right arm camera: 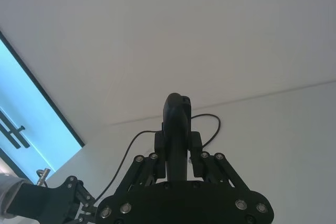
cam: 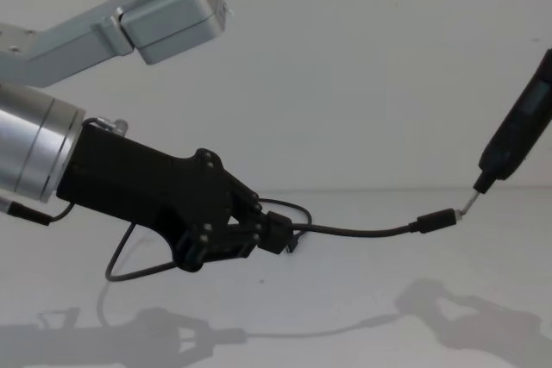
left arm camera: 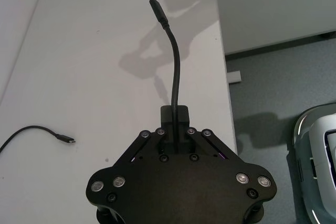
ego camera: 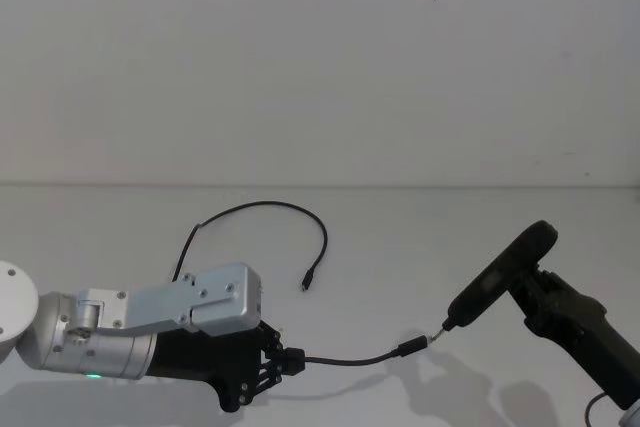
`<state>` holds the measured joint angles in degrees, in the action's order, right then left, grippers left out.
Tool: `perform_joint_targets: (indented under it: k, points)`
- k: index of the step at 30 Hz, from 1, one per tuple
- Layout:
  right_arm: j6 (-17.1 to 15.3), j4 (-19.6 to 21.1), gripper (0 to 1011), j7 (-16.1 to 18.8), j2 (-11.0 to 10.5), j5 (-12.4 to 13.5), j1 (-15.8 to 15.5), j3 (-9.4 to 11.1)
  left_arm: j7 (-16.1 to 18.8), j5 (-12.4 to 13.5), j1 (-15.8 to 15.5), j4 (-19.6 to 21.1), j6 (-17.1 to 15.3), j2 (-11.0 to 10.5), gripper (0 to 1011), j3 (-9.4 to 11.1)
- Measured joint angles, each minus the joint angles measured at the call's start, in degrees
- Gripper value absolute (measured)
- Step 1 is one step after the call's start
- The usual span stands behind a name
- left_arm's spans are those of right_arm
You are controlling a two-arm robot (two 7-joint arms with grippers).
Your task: Pick up the data cable with the one hand.
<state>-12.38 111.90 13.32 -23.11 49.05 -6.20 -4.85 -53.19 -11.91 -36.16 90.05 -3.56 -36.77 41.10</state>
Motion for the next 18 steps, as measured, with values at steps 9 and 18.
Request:
perform_joint_targets:
  k: [9, 18]
  points:
    - [-0.02, -0.76, 269, -0.23, -0.22, 0.44, 0.64, -0.48, 0.01, 0.0, 0.0, 0.0, 0.0, 0.0, 51, 0.0]
    - [-0.02, -1.19, 269, -0.32, -0.38, 0.78, 1.02, -0.76, 0.01, 0.0, 0.0, 0.0, 0.0, 0.0, 51, 0.0]
